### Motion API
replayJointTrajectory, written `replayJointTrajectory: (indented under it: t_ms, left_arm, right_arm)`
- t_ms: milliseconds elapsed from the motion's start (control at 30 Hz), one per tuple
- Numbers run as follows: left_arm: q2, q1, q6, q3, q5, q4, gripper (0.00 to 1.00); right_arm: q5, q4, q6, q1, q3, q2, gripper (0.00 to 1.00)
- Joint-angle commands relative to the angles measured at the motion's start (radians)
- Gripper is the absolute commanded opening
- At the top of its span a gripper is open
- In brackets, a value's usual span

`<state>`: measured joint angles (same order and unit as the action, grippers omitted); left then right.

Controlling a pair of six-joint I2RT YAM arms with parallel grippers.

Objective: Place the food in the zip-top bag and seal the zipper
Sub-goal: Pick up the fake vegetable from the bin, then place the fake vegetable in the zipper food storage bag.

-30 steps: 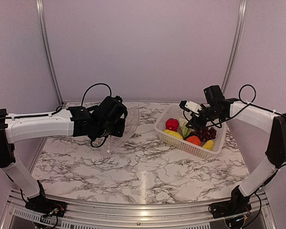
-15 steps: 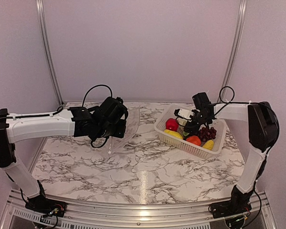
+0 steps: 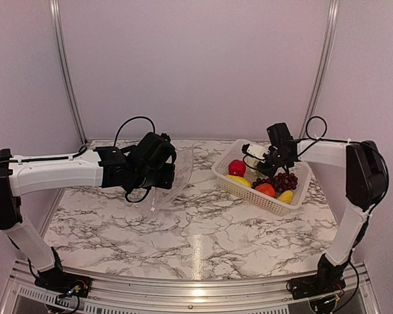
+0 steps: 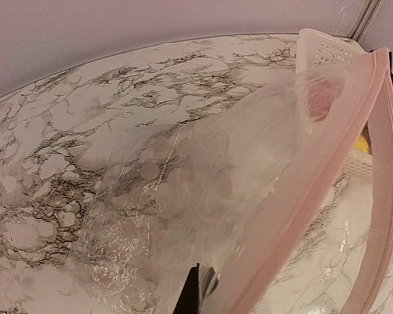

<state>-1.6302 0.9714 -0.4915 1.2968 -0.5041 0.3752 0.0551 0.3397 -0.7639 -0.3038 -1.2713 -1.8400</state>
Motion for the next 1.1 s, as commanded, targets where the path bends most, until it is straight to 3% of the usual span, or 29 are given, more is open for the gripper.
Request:
replayJointTrajectory:
  t_ms: [0,100,267,433,567,733,833,967,1067]
  left_arm:
    - [-0.026,-0.005,-0.019,0.027,0.012,-0.027,0.0]
    - [-0.044,-0.005,-0.025,0.038,0.001,-0.042,0.0]
    - [-0.09,-0.007,-0.047,0.066,-0.023,-0.092,0.0]
    - [-0.144,-0.012,-0.082,0.117,-0.036,-0.152,0.0]
    - [-0.177,-0.02,-0.123,0.148,-0.014,-0.211,0.0]
    - [-0.193,-0.022,-0.173,0.151,0.003,-0.292,0.0]
    - [-0.203,-0.022,-0.189,0.156,0.006,-0.322,0.0]
    - [-0.208,-0.022,-0.208,0.145,0.021,-0.389,0.0]
    - [-0.196,-0.022,-0.226,0.125,0.032,-0.44,0.0]
  right_arm:
    - [-0.116,0.078,0.093,0.003,-0.065,0.187,0.16]
    - [-0.241,0.149,0.157,0.004,-0.107,0.269,0.14]
    - [-0.611,0.259,0.292,0.002,-0.172,0.364,0.09]
    - [-0.99,0.18,0.558,-0.011,-0.122,0.414,0.01]
    - [-1.228,-0.101,0.861,-0.03,-0.007,0.426,0.0]
    - [-1.357,-0.536,1.258,-0.064,0.092,0.392,0.0]
    - [-1.384,-0.697,1.427,-0.093,0.106,0.37,0.0]
    - [-1.373,-1.069,1.778,-0.126,0.18,0.346,0.0]
    - [-1.331,-1.222,1.912,-0.147,0.22,0.322,0.0]
